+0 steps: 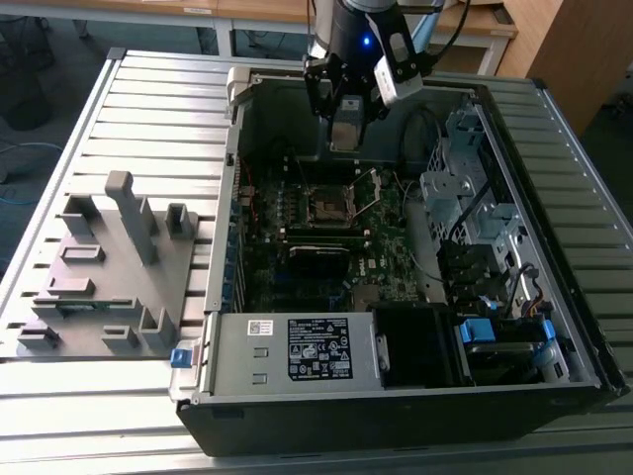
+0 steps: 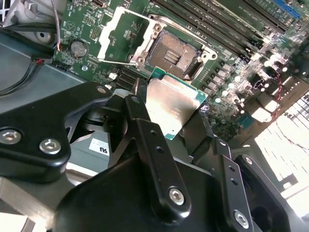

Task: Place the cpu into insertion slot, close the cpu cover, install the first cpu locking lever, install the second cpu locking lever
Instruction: 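Place the cpu into insertion slot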

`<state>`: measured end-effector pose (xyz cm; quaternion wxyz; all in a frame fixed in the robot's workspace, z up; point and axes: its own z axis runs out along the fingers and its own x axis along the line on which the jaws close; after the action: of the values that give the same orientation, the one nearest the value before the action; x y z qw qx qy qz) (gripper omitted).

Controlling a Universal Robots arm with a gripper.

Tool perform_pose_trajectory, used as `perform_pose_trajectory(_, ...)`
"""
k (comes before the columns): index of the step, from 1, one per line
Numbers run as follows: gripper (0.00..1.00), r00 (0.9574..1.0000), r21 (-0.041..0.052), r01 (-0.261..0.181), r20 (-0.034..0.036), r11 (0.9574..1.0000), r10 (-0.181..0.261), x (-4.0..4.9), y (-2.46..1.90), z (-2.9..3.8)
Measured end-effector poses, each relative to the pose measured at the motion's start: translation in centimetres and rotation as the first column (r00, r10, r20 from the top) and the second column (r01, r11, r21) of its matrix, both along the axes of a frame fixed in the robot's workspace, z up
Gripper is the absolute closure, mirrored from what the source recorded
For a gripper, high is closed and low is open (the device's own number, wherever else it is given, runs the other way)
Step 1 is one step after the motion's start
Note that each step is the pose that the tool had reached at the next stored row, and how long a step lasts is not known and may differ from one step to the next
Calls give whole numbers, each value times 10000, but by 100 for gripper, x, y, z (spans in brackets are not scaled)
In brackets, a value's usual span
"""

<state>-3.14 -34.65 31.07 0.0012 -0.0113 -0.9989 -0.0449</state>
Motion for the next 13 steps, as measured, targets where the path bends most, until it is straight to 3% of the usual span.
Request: perform_pose_trajectory(13, 46, 10000, 0, -71, 60, 10000, 71, -2, -23, -179)
